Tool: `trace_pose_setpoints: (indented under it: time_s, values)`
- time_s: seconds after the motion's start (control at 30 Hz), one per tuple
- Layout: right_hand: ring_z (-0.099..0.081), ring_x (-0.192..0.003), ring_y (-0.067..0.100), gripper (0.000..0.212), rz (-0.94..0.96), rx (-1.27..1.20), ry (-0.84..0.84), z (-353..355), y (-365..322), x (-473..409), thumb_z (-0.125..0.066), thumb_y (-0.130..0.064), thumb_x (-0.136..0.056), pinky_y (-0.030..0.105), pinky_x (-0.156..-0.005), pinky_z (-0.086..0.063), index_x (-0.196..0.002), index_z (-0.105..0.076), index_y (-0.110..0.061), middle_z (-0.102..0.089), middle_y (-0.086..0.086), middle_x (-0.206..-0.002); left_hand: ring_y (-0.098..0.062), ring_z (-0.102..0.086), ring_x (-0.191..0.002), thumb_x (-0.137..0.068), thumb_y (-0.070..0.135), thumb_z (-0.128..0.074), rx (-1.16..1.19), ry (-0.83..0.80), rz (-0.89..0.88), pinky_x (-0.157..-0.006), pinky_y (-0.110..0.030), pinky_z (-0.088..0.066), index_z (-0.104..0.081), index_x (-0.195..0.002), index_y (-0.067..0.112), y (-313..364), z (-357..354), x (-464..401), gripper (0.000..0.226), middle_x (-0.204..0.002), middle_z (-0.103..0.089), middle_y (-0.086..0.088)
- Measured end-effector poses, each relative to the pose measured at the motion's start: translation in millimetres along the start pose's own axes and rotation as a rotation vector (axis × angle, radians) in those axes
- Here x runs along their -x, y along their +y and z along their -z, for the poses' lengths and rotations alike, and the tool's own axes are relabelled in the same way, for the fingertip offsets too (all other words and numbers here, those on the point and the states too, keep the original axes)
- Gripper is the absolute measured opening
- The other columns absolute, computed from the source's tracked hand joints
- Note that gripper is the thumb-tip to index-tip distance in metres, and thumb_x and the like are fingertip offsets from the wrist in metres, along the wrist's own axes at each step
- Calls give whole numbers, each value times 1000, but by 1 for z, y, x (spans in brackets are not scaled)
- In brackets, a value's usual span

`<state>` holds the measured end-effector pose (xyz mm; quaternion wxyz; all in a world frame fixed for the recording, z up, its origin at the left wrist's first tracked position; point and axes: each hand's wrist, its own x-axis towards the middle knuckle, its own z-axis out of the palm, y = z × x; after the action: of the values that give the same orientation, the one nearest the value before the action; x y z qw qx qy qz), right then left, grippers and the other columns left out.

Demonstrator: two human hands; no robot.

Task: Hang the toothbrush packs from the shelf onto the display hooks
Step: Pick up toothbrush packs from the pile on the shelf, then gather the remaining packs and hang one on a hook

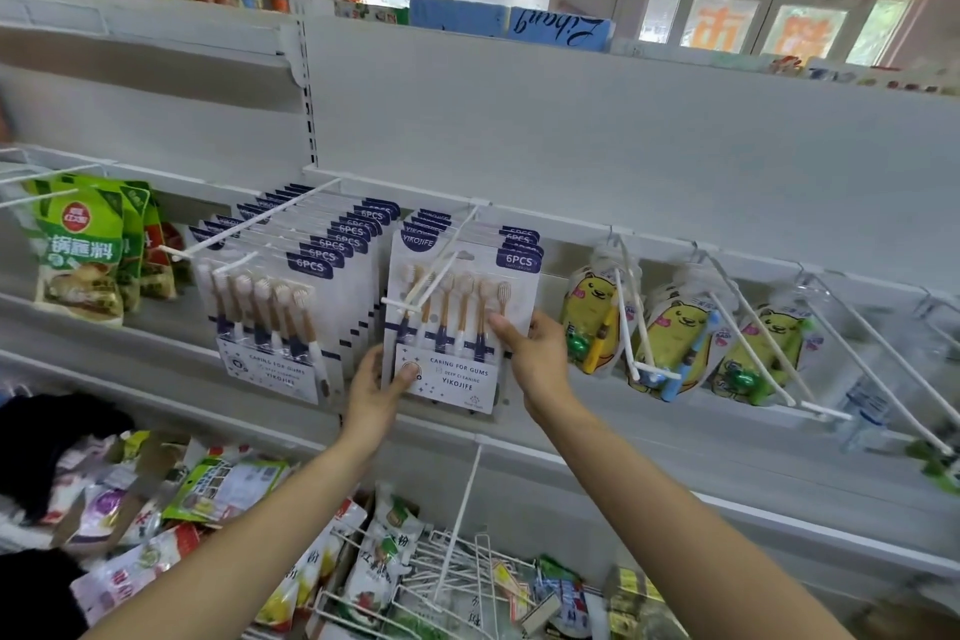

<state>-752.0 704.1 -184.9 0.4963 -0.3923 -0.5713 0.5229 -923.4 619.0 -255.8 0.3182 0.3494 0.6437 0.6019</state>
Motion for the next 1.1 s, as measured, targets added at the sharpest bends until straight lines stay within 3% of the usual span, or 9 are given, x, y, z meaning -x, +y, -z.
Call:
trace_pose_setpoints:
  time_s: [0.17, 0.23, 0.3, 0.43, 0.63, 0.73, 0.87, 1.1]
  values:
    - [-73, -91, 12, 5, 11, 95, 1, 2, 0, 5, -70, -26, -91, 34, -81, -59, -95, -70, -28, -76, -4, -97, -29, -40, -140, -91, 38, -65, -38, 14, 24, -113, -45, -33, -34, -150, 13, -2, -3, 5, 71, -152, -42, -9]
    - [-71, -90, 8, 15, 31, 197, -5, 7, 0, 9, -75, -34, -86, 32, -82, -59, -97, -71, -25, -76, -7, -96, -29, -39, -141, -91, 33, -67, -36, 12, 21, -113, -45, -33, -30, -152, 16, -4, -3, 10, 73, -152, -42, -9]
    - [-67, -87, 2, 30, 32, 316, 1, 18, 0, 16, -79, -37, -82, 23, -76, -56, -104, -69, -18, -72, -10, -93, -29, -34, -143, -91, 30, -69, -133, 13, -5, -116, -49, -31, -22, -155, 21, -6, -2, 20, 80, -158, -32, -8]
    - [-64, -99, 13, 42, 85, 581, -9, 51, 5, 40, -77, -24, -84, 30, -91, -54, -121, -60, -12, -68, 1, -107, -15, -31, -139, -93, 21, -66, -451, 27, -297, -112, -31, -25, -25, -154, 19, -8, 0, 50, 74, -160, -20, 0]
    - [-57, -121, 19, 44, 303, 1014, -172, 111, -1, 100, -68, -24, -92, 34, -105, -45, -133, -56, -13, -63, 4, -129, 0, -22, -137, -96, 32, -60, -723, -258, -678, -114, -25, -17, -35, -148, 30, 2, -7, 81, 58, -151, -34, 10]
    - [-51, -127, 20, 45, 360, 1172, -210, 139, -5, 131, -64, -28, -95, 32, -106, -40, -137, -52, -17, -58, 2, -136, -6, -30, -138, -95, 36, -60, -771, -345, -794, -114, -25, -20, -41, -145, 29, 16, -22, 92, 54, -148, -40, 8]
    - [-51, -128, 22, 49, 396, 1306, -193, 180, -14, 167, -62, -32, -95, 35, -104, -42, -141, -49, -19, -56, 1, -139, -12, -43, -130, -92, 49, -54, -828, -462, -990, -112, -35, -37, -46, -139, 31, 29, -48, 104, 51, -138, -49, 8]
    - [-52, -127, 22, 53, 404, 1363, -97, 266, -32, 218, -66, -34, -91, 39, -98, -51, -140, -50, -19, -56, -1, -138, -9, -44, -129, -90, 52, -56, -822, -631, -1122, -108, -33, -40, -45, -138, 33, 45, -118, 142, 53, -137, -50, 11]
